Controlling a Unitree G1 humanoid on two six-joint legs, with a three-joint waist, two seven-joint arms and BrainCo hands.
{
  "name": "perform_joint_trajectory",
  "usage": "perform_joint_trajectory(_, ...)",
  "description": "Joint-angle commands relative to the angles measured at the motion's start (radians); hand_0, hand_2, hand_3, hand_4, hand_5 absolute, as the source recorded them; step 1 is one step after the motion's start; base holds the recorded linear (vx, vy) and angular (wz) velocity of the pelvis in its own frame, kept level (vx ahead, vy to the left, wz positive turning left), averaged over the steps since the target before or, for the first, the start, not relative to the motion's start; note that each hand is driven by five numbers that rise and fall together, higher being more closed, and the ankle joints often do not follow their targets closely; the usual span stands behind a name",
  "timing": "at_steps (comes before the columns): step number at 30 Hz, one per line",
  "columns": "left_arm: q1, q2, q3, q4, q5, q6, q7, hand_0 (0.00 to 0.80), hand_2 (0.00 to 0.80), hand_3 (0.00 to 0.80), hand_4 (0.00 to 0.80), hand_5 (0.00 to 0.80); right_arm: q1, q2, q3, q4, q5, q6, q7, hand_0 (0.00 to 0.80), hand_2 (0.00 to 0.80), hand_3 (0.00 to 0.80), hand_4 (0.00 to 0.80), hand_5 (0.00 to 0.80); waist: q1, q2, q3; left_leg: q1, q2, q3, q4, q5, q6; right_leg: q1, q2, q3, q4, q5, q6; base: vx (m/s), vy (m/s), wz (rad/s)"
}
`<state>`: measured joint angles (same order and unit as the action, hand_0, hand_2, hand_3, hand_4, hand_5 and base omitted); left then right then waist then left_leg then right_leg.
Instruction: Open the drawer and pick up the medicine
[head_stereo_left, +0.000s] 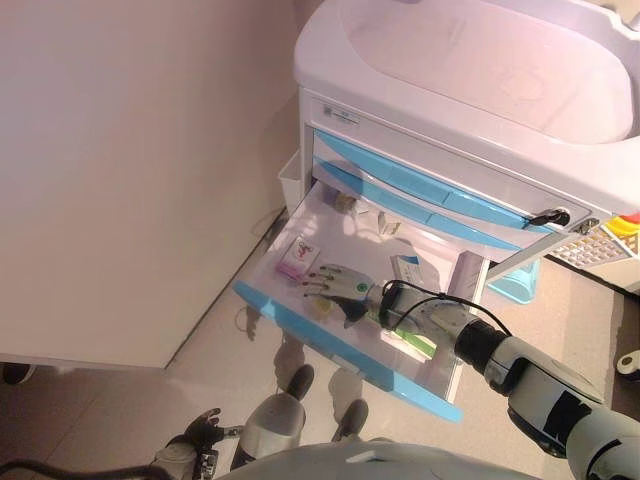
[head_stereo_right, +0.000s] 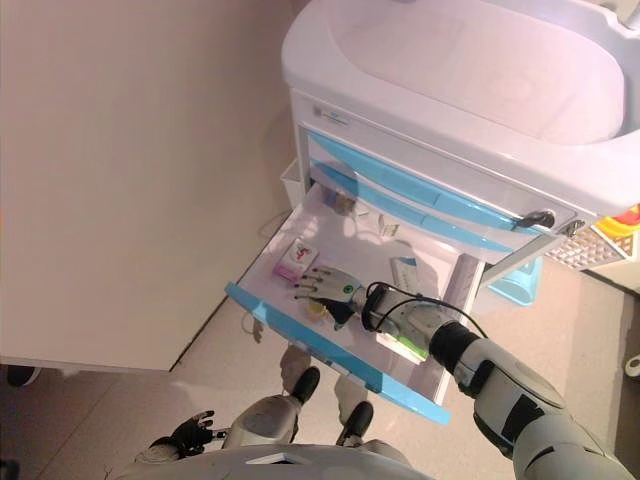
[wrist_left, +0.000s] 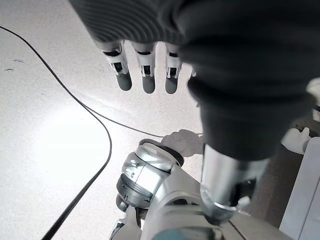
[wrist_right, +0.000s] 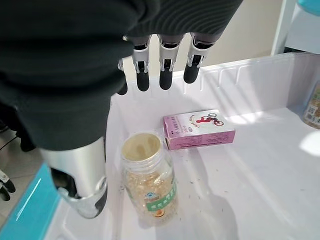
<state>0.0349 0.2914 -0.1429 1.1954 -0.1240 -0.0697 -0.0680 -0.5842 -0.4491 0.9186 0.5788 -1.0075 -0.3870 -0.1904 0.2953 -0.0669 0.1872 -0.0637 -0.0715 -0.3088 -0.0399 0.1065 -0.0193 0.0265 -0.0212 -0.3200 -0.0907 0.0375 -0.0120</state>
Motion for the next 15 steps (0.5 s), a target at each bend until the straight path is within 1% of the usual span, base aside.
perform_joint_trajectory(1,0.001,0.009,-0.032,0.031,0.015,-0.018,-0.002,0.000,0.000,0.000,0.000,0.000,0.000,0.026,0.010,-0.029,-0.006,0.006,-0.037,0.000,0.000,0.000,0.000,0.000,0.016,-0.015,-0.007,0.023,-0.057,-0.008,-0.030,-0.063,0.026,0.028,0.007,0.007,0.097,-0.096,0.033,0.000,0.000,0.00)
perform_joint_trajectory(4,0.001,0.009,-0.034,0.030,0.014,-0.019,-0.003,0.000,0.000,0.000,0.000,0.000,-0.002,0.031,0.012,-0.024,-0.004,0.016,-0.034,0.000,0.000,0.000,0.000,0.000,0.018,-0.015,-0.006,0.024,-0.057,-0.009,-0.029,-0.064,0.027,0.029,0.007,0.006,0.098,-0.097,0.032,0.000,0.000,0.00)
perform_joint_trajectory(13,0.001,0.011,-0.038,0.024,0.014,-0.016,-0.003,0.000,0.000,0.000,0.000,0.000,-0.003,0.036,0.012,-0.009,-0.008,0.014,-0.035,0.000,0.000,0.000,0.000,0.000,0.021,-0.014,-0.002,0.024,-0.059,-0.013,-0.029,-0.063,0.029,0.030,0.007,0.004,0.099,-0.098,0.032,0.000,0.000,0.00)
perform_joint_trajectory(14,0.000,0.011,-0.038,0.024,0.017,-0.017,-0.003,0.000,0.000,0.000,0.000,0.000,-0.003,0.037,0.014,-0.006,-0.009,0.015,-0.037,0.056,0.056,0.056,0.056,0.056,0.021,-0.014,-0.001,0.024,-0.058,-0.013,-0.029,-0.063,0.029,0.030,0.007,0.003,0.099,-0.098,0.032,0.000,0.000,0.00)
perform_joint_trajectory(15,0.000,0.011,-0.037,0.026,0.019,-0.019,-0.003,0.000,0.000,0.000,0.000,0.000,-0.003,0.039,0.015,-0.003,-0.008,0.016,-0.040,0.238,0.238,0.238,0.238,0.238,0.022,-0.014,0.001,0.024,-0.058,-0.012,-0.029,-0.063,0.028,0.030,0.007,0.002,0.100,-0.098,0.032,0.000,0.000,0.00)
